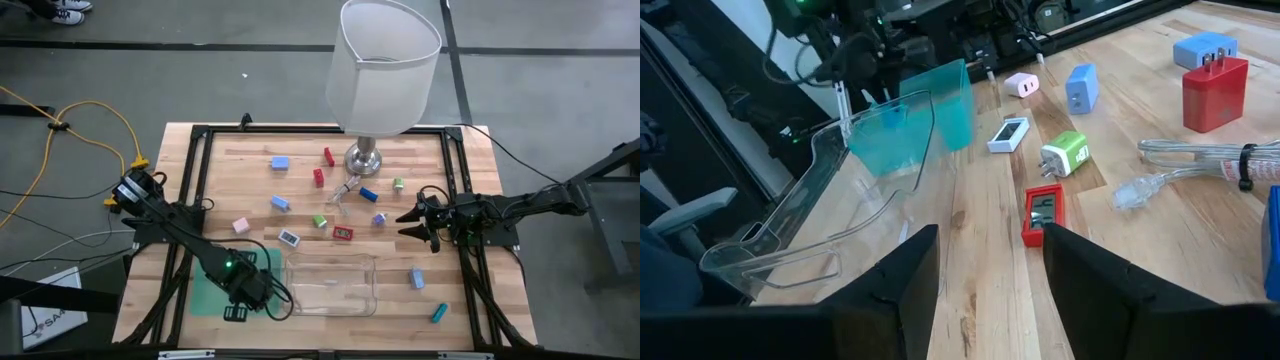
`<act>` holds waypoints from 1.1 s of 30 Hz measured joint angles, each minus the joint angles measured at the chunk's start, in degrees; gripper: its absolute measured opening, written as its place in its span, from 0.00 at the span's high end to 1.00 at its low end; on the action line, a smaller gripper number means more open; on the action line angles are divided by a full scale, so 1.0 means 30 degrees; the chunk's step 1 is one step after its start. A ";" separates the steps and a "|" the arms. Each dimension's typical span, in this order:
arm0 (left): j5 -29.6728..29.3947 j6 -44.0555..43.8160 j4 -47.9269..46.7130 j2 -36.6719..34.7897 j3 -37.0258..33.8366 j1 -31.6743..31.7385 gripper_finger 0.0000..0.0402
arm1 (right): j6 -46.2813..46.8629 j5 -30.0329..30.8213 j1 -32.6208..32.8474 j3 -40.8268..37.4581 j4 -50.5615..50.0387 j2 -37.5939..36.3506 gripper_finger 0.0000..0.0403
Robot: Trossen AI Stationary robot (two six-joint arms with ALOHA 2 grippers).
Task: Pick & Place Office items
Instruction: Put the top light blue timer into the green bin, then put the white timer into the green bin
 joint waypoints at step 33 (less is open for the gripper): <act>0.1347 -0.1102 0.2333 -0.0029 -0.1658 0.0269 0.67 | 0.0000 -0.0004 0.0000 0.0000 0.0000 0.0000 0.59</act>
